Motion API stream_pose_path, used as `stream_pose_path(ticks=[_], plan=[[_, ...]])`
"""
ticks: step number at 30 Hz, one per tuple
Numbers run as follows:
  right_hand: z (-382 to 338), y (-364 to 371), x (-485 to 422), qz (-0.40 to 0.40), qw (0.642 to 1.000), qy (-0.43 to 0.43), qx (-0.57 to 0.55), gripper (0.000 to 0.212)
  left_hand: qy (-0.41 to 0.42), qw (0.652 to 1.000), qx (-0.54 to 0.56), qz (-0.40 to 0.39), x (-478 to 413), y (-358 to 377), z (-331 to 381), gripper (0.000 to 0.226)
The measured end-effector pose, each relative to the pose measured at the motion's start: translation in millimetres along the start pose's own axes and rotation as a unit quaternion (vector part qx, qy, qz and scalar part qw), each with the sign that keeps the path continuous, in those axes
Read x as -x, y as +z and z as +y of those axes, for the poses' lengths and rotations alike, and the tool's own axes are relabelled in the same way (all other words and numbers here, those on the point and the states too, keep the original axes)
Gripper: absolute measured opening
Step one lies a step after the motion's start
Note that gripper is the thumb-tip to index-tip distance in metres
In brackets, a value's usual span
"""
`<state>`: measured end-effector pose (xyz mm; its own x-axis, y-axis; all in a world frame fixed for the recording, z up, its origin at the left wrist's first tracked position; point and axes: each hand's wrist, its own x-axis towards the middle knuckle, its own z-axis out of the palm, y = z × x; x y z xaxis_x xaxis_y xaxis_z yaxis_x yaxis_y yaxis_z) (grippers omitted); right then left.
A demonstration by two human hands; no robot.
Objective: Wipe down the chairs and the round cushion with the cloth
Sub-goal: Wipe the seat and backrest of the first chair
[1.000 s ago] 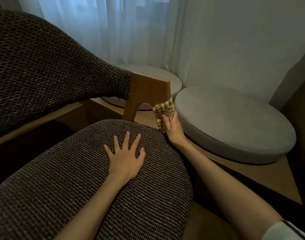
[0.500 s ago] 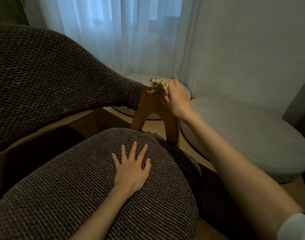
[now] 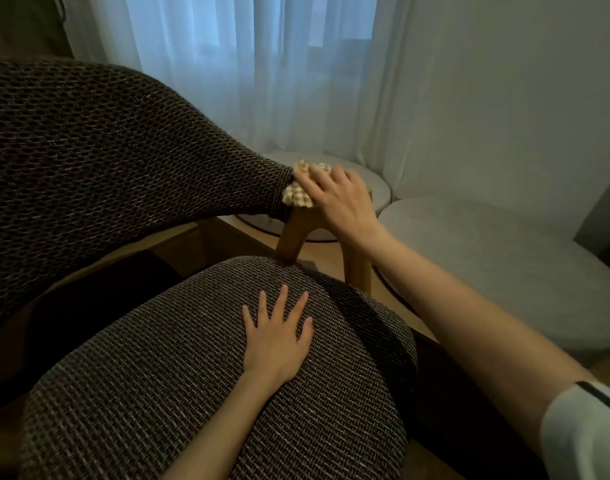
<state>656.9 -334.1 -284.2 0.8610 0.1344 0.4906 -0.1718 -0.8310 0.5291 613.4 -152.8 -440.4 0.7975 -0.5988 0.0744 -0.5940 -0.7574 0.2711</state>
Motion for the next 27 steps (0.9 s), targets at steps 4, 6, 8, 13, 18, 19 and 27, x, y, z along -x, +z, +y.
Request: stream_pose_path(ticks=[4, 6, 8, 13, 18, 19, 27], plan=[[-8.7, 14.1, 6.8, -0.032, 0.984, -0.126, 0.123, 0.063, 0.012, 1.0, -0.001, -0.01, 3.2, -1.3, -1.7, 0.054], [-18.4, 19.3, 6.8, -0.051, 0.979, -0.155, 0.118, 0.059, 0.016, 1.0, 0.001, -0.011, 4.7, -1.9, -3.2, 0.054], [-32.0, 31.3, 11.2, -0.08, 0.967, -0.196, 0.141, 0.057, 0.02, 1.0, 0.0, -0.008, 7.1, -1.9, -4.6, 0.054], [-65.0, 65.3, 16.2, -0.124, 0.95, -0.231, 0.172, 0.064, 0.028, 1.0, -0.005, 0.01, 10.4, 2.0, -9.5, 0.054], [-68.0, 74.3, 4.1, -0.157, 0.925, -0.297, 0.177, 0.061, 0.028, 0.999, -0.003, 0.015, 9.4, 4.4, -10.3, 0.054], [-66.4, 72.9, 3.1, -0.157, 0.922, -0.303, 0.184, 0.062, 0.028, 0.999, -0.004, 0.014, 9.6, 4.2, -10.5, 0.054], [-22.7, 36.6, 11.9, -0.063, 0.957, -0.236, 0.157, 0.055, 0.025, 1.0, -0.008, -0.001, 10.5, 0.9, -8.7, 0.054]])
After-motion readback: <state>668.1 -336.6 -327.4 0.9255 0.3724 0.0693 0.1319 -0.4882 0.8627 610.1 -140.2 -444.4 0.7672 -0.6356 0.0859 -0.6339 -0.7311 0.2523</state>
